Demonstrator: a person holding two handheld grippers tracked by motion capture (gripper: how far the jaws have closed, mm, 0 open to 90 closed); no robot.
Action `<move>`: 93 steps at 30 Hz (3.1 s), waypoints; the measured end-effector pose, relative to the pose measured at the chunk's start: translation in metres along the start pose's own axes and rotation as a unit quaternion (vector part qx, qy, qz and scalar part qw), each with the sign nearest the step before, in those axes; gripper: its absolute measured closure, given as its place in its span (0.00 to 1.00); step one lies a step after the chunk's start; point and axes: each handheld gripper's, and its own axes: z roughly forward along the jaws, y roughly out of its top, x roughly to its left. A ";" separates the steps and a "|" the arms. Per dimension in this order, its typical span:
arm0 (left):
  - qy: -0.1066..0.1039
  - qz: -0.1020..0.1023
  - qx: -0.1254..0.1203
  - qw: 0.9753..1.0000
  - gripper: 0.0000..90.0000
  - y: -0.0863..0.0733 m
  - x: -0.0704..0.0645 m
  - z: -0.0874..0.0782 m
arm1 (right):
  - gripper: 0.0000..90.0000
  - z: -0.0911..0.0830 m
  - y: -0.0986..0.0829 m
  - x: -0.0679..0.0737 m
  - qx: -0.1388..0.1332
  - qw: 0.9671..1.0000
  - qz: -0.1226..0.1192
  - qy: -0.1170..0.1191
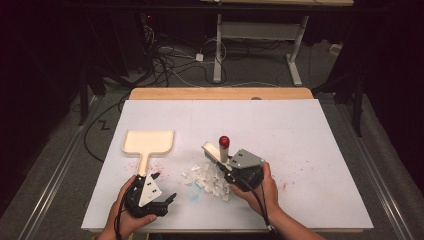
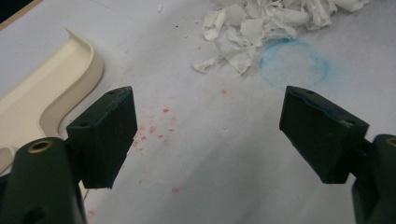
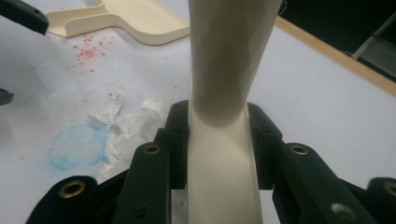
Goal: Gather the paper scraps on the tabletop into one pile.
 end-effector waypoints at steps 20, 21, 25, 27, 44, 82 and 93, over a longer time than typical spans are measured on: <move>0.002 -0.001 0.005 1.000 0.20 -0.001 0.001 0.001 | 0.75 -0.091 -0.037 -0.061 0.006 0.996 -0.022 0.082; 0.002 0.001 0.007 1.000 0.20 0.000 0.001 0.001 | 0.75 -0.095 -0.042 -0.060 0.011 0.996 -0.023 0.087; 0.004 0.005 0.007 1.000 0.20 0.002 -0.001 0.001 | 0.75 -0.104 -0.053 -0.052 0.027 0.991 -0.036 0.123; 0.003 0.007 0.008 1.000 0.20 0.002 -0.001 0.001 | 0.75 -0.106 -0.057 -0.045 0.036 0.988 -0.044 0.145; 0.000 0.009 0.011 1.000 0.20 0.002 -0.002 0.004 | 0.75 -0.055 -0.042 -0.014 0.056 0.978 -0.102 0.172; 0.048 -0.062 -0.057 0.995 0.20 -0.009 0.024 -0.026 | 0.75 0.021 0.011 0.057 -0.019 0.987 -0.011 0.159; 0.034 -0.050 -0.044 0.997 0.20 -0.008 0.019 -0.021 | 0.75 0.034 0.012 0.053 0.011 0.992 0.006 0.123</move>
